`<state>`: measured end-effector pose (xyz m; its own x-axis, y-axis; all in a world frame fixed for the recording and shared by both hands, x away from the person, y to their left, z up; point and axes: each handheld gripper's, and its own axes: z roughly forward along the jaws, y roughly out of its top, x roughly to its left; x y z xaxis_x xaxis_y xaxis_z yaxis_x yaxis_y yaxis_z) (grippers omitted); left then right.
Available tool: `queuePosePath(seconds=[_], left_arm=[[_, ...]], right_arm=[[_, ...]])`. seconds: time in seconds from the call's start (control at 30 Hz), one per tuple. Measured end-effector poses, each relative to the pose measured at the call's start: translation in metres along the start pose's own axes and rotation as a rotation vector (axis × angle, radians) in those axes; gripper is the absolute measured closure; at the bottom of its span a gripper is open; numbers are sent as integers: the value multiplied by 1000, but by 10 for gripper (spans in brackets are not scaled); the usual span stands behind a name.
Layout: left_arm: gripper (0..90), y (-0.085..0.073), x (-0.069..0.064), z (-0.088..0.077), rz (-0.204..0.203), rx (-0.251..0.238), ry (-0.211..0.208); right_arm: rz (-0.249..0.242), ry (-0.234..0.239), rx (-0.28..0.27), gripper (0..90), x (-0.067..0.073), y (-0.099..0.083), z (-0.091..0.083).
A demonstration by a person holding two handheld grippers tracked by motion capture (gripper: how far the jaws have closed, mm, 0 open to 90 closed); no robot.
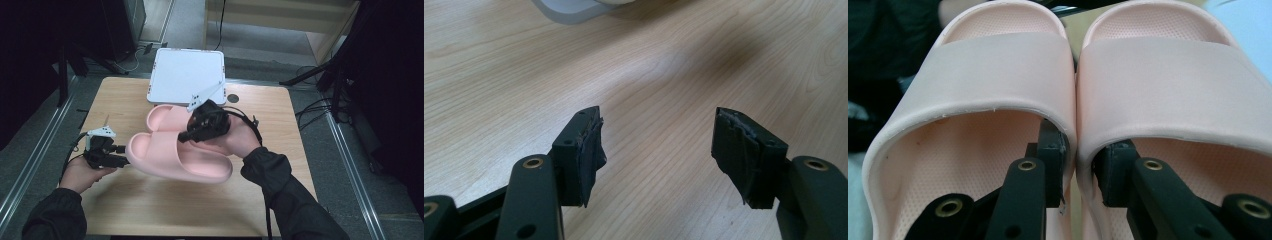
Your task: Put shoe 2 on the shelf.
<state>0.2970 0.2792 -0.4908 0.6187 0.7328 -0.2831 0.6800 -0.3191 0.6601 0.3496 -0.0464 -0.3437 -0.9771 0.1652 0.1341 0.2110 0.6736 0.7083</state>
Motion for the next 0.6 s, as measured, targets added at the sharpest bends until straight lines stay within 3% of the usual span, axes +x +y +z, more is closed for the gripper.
queuePosePath(seconds=[0.1,0.3,0.6], left_arm=[[362,0,0,2,-5,4,-13],[362,0,-1,4,-5,12,-24],[362,3,-1,4,-1,0,-34]], right_arm=[[38,-43,-7,763,-12,14,-6],[195,-170,-19,764,-44,37,-10],[331,-373,-9,765,-85,76,-13]])
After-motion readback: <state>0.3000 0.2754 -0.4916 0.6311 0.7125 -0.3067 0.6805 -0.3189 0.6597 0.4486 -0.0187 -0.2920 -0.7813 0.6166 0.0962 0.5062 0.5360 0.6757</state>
